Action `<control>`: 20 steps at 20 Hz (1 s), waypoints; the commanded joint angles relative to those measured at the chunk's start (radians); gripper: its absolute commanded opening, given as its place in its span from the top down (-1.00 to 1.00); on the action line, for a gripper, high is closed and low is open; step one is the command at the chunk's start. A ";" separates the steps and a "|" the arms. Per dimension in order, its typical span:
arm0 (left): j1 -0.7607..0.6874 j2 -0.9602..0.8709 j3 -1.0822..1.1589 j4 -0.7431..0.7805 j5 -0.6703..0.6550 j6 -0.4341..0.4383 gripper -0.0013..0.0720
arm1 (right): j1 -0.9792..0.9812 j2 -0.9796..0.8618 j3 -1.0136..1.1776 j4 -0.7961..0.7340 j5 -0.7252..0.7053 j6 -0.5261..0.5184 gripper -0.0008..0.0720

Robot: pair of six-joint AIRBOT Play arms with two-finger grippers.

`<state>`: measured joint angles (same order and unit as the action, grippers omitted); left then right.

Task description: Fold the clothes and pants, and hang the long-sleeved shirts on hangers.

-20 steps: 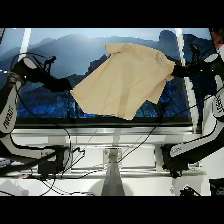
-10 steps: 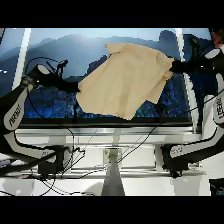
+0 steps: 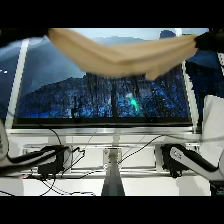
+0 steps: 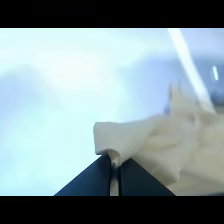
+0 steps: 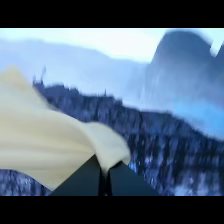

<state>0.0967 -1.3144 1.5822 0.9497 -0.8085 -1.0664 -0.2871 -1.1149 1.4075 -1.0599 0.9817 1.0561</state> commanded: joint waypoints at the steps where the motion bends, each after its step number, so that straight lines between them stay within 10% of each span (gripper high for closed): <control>1: 0.034 0.197 0.071 -0.006 0.230 -0.003 0.93 | 0.001 0.232 0.001 0.014 -0.002 0.000 0.94; 7: 0.137 0.415 0.071 0.004 0.298 -0.003 0.93 | 0.001 0.545 0.001 0.018 0.059 0.007 0.94; 10: 0.157 0.377 0.069 0.068 0.097 -0.074 0.94 | 0.001 0.583 0.001 -0.026 0.176 0.208 0.95; 15: 0.115 0.085 0.042 0.105 -0.286 -0.097 0.94 | 0.001 0.462 -0.134 -0.068 0.345 0.272 0.94; 20: -0.037 -0.321 0.029 0.157 -0.242 -0.071 0.93 | 0.001 0.226 -0.448 -0.018 0.109 0.271 0.94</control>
<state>0.1310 -1.4319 1.6169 1.0836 -1.0328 -1.1465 -0.2867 -0.7715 1.1133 -1.0977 1.2198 1.3136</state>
